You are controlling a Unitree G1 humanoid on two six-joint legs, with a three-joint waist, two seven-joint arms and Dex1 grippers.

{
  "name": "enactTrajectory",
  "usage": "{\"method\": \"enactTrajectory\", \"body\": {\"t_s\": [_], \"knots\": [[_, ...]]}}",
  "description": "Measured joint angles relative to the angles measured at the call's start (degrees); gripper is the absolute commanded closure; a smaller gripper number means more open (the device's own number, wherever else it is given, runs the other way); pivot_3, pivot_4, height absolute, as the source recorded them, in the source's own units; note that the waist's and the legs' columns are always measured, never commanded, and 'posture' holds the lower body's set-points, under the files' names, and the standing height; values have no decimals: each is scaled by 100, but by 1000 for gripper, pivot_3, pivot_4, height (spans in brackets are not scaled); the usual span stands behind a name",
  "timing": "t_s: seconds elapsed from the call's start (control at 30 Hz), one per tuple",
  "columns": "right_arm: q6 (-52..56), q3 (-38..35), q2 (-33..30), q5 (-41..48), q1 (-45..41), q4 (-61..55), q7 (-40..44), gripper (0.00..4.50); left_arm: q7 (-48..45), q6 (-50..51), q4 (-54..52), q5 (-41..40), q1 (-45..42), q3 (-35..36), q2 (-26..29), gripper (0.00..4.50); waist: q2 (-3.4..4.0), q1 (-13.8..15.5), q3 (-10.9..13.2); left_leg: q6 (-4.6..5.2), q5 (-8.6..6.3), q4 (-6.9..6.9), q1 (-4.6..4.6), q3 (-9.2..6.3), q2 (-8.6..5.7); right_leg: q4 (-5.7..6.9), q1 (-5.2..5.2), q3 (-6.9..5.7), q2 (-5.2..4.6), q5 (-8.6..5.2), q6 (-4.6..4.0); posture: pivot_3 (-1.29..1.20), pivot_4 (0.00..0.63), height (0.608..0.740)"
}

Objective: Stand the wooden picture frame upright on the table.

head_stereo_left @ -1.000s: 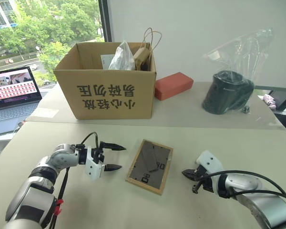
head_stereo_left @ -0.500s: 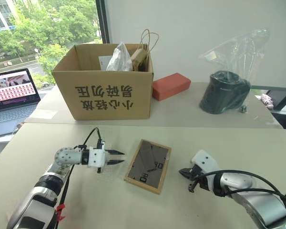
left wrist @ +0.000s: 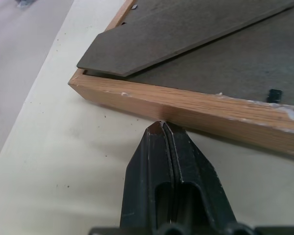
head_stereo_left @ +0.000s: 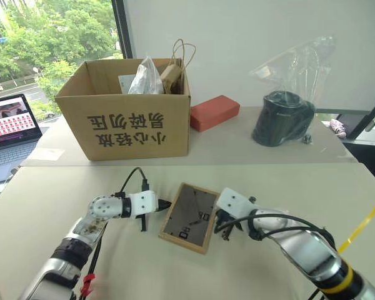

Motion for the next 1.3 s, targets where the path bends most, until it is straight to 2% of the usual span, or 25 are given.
{"method": "enactTrajectory", "body": {"t_s": [0.27, 0.53, 0.6, 0.63, 0.73, 0.87, 0.93, 0.97, 1.07, 1.3], "knots": [[-38, 313, 419, -43, -409, 326, 223, 4500, 386, 917, -1507, -43, 1331, 668, 467, 4455, 7, 62, 4, 7, -5, -6, -10, 0, 2, 0, -11, -5, -3, -6, -16, 0, 150, 740], [-179, 164, 188, -38, -151, 167, 416, 4500, 582, 1021, -1818, 55, 1684, 847, 713, 4455, 8, 113, 5, 8, -6, -8, -8, 0, 2, -1, -9, -9, -3, -15, -9, 0, 150, 740], [-280, 43, 10, -16, 64, 21, 466, 4500, 610, 715, -1612, 148, 1706, 1003, 926, 3944, 8, 136, 5, 8, -6, -10, -8, 1, 2, -2, -9, -9, -4, -16, -10, 0, 150, 740], [-288, -26, -15, 10, 135, -27, 481, 4500, 647, 509, -1478, 210, 1689, 1078, 989, 3776, 8, 158, 5, 8, -6, -10, -7, 2, 2, -2, -9, -9, -5, -16, -10, 0, 150, 740], [-282, -287, -11, 138, 374, -107, 571, 4500, 831, -921, -838, 571, 1610, 1164, 1183, 2588, 8, 226, 5, 8, -7, -10, -10, 3, 1, -14, -8, -11, -7, -16, -9, 0, 150, 740], [-25, -713, 346, 678, 614, -160, 765, 4500, 1726, -4412, 434, 1820, 981, 1240, 1203, 1261, 4, 334, 4, 7, -7, -14, -17, 3, 1, -30, -9, -18, -10, 9, -49, 0, 150, 740], [79, -749, 554, 905, 648, -158, 828, 4500, 2093, -5732, 1072, 2368, 557, 1248, 1032, 577, 8, 331, 5, 7, -7, -20, -17, 6, 0, -30, -11, -15, -11, 10, -50, 0, 150, 740], [107, -739, 595, 943, 648, -158, 835, 4500, 2179, -5988, 1217, 2519, 486, 1247, 971, 340, 9, 328, 5, 7, -7, -21, -17, 6, 0, -30, -11, -15, -10, 10, -50, 0, 150, 740], [275, -874, 657, 1127, 674, -144, 831, 4500, 2517, -6853, 1846, 3340, 142, 1234, 693, 340, 8, 346, 5, 6, -6, -22, -19, 5, -2, -29, -10, -17, -12, 8, -47, 0, 150, 740], [397, -878, 703, 1155, 629, -124, 775, 4500, 3577, -7161, 2150, 4740, -534, 1055, 365, 340, 10, 360, 4, 3, -4, -19, -12, 4, -8, -23, -1, -18, -19, -12, -4, 0, 150, 740]]}}
